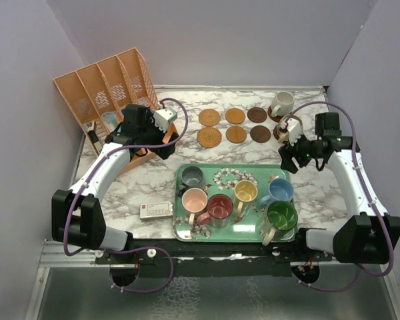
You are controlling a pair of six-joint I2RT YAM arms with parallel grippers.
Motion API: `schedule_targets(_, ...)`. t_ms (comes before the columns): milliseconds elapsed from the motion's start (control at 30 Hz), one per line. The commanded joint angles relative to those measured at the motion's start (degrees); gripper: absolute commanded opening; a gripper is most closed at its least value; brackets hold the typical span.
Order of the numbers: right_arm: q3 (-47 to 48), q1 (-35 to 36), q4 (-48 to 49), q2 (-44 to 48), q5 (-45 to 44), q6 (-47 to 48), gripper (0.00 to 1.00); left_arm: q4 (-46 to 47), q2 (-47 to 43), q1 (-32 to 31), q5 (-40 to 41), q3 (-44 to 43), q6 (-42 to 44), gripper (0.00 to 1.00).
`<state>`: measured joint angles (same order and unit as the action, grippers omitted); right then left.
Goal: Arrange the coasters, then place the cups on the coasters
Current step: Pick up the cup from the tray.
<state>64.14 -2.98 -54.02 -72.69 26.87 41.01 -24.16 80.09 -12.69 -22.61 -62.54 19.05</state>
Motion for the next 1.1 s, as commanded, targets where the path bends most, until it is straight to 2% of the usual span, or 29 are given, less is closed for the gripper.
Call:
schedule_targets(0,-5.09,0.35,-3.4,3.7,-1.36,1.35,0.65,0.37,0.7,-0.58,-0.3,-1.1,0.1,0.99)
schedule_targets(167,-9.88,0.42,-2.25,3.94,-6.24,1.12,0.63,0.82,0.5,-0.67,-1.0,-0.33,-0.09,0.99)
schedule_targets(500,-14.35,0.51,0.57,2.03,-6.36,-0.24,0.5,0.95,0.85,-0.67,-1.41,-0.12,-0.21,0.99)
schedule_targets(833,-14.39,1.39,3.24,-0.64,-5.21,-2.42,0.33,0.99,1.01,-0.66,-1.12,-0.05,-0.24,0.99)
schedule_targets(1067,-13.05,1.92,3.17,-0.72,-5.14,-3.22,0.26,1.15,1.5,-0.64,-1.36,-0.04,-0.24,0.99)
